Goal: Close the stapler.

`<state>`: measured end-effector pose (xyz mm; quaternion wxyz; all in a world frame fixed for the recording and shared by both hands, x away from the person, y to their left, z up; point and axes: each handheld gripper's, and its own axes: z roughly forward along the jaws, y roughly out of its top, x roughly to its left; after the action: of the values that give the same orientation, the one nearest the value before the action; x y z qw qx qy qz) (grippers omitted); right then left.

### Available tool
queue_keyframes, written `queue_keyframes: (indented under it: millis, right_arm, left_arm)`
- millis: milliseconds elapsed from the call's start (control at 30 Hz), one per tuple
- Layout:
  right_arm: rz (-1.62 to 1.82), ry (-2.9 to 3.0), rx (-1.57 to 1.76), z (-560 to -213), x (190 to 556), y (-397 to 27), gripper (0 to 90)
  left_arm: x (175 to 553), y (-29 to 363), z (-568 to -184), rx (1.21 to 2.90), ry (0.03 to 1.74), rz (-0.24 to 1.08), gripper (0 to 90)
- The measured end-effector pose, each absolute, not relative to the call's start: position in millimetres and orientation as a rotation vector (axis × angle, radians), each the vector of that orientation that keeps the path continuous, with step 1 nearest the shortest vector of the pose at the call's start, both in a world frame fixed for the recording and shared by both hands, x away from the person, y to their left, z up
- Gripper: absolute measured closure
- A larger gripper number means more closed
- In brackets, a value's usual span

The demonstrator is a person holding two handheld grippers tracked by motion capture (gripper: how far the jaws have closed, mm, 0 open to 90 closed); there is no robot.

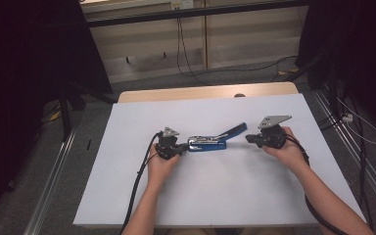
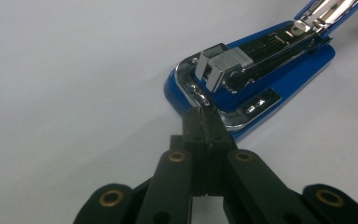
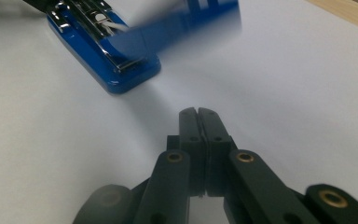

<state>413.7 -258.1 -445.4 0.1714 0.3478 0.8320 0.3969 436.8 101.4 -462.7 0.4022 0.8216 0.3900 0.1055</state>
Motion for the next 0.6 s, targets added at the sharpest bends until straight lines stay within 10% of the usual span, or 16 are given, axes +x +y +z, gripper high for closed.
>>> queue_keyframes:
  millis: [267,600]
  right_arm:
    - [1.151,2.35,0.976,-444.7,416.3,-249.5,78.1]
    - [1.214,2.324,0.988,-448.1,397.0,-237.4,50.9]
  left_arm:
    - [435.7,109.9,-455.3,2.047,1.005,0.268,83.9]
    - [423.0,121.5,-436.2,2.017,0.9,0.274,42.5]
